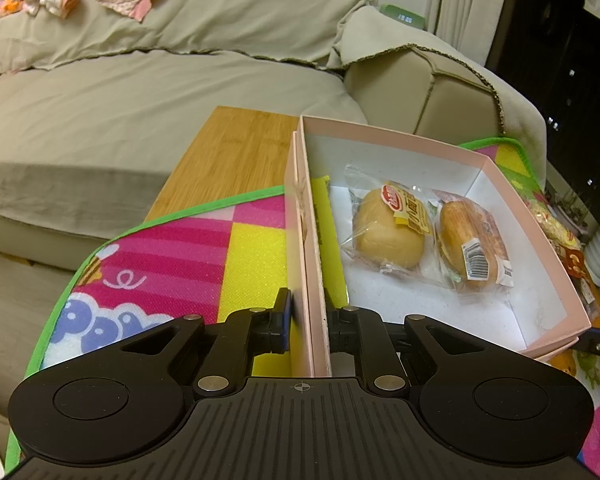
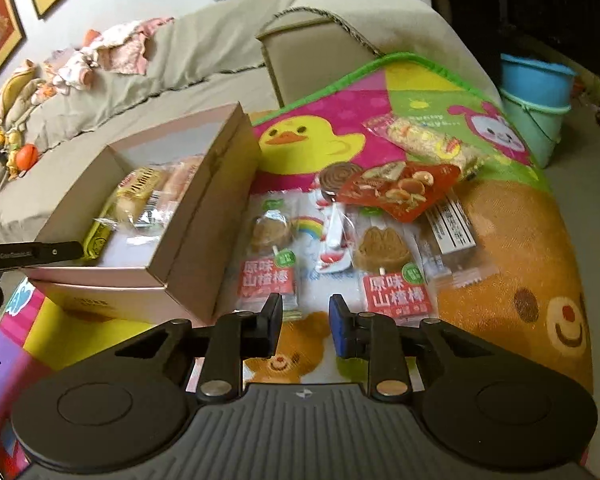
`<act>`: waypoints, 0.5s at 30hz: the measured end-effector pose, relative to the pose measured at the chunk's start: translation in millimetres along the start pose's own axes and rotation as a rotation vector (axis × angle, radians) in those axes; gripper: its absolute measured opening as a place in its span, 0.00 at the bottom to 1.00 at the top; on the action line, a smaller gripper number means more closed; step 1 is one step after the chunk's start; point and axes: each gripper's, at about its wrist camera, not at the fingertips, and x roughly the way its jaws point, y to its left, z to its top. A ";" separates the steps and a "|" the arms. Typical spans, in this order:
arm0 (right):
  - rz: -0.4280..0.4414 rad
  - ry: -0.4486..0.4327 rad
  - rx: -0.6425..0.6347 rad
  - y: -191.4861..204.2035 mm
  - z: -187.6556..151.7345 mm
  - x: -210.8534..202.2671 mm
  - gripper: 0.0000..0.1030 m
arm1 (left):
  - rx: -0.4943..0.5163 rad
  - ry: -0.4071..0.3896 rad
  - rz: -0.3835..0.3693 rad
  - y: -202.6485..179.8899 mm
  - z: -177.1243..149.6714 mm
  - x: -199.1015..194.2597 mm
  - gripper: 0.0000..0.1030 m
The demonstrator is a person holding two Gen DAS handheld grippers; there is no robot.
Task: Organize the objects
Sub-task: 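Lower the open right tool toward the small cookie packet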
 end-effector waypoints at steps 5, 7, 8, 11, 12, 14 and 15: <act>0.020 -0.029 -0.025 10.8 11.5 14.1 0.28 | 0.001 0.000 0.000 0.0 -0.1 0.0 0.15; 0.034 -0.036 -0.025 14.6 19.6 22.9 0.28 | 0.001 0.001 -0.001 0.1 -0.1 -0.2 0.15; 0.046 -0.038 -0.017 14.9 25.1 27.9 0.28 | 0.001 0.002 -0.001 0.1 0.1 -0.4 0.15; 0.062 -0.031 -0.006 15.6 39.0 42.1 0.28 | 0.001 0.003 -0.001 0.2 0.2 -0.6 0.15; 0.062 -0.024 -0.012 16.2 42.4 47.2 0.28 | 0.001 0.003 -0.001 0.0 0.1 -0.8 0.15; 0.053 -0.002 -0.032 16.4 46.2 56.3 0.28 | 0.002 0.003 -0.001 0.1 0.4 -0.3 0.15; 0.061 -0.002 -0.038 15.4 47.4 57.1 0.28 | 0.002 0.004 0.000 0.0 0.3 -0.4 0.15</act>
